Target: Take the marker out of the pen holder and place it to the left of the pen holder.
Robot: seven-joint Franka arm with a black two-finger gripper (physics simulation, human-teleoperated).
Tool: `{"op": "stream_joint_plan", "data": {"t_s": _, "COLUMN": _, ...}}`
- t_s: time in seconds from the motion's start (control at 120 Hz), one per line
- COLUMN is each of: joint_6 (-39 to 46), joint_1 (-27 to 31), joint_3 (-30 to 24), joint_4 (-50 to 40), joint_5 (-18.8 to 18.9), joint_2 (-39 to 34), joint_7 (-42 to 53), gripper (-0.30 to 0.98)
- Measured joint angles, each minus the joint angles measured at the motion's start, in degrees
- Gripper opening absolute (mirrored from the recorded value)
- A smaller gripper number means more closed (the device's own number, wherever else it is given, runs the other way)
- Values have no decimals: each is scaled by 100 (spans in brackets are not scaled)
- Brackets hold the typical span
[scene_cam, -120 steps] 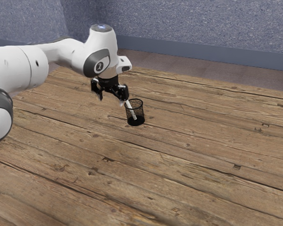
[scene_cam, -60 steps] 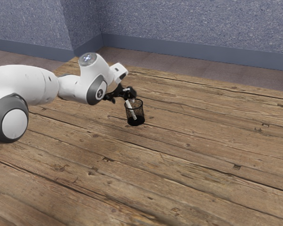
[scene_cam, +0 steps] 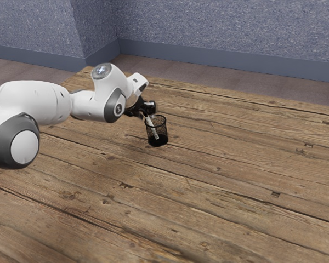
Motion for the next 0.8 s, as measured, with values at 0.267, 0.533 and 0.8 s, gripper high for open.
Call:
{"op": "stream_joint_plan", "data": {"t_s": 0.267, "joint_6": 9, "joint_1": 8, "joint_3": -23, "joint_4": 7, "joint_5": -60, "joint_2": 37, "joint_7": 14, "gripper": 8}}
{"op": "stream_joint_plan", "data": {"t_s": 0.533, "joint_6": 4, "joint_1": 14, "joint_3": -41, "joint_4": 65, "joint_5": -57, "joint_2": 22, "joint_7": 17, "gripper": -5}}
{"op": "stream_joint_plan", "data": {"t_s": 0.8, "joint_6": -9, "joint_1": -32, "joint_3": -39, "joint_4": 66, "joint_5": 38, "joint_2": -170, "joint_7": -70, "gripper": -8}}
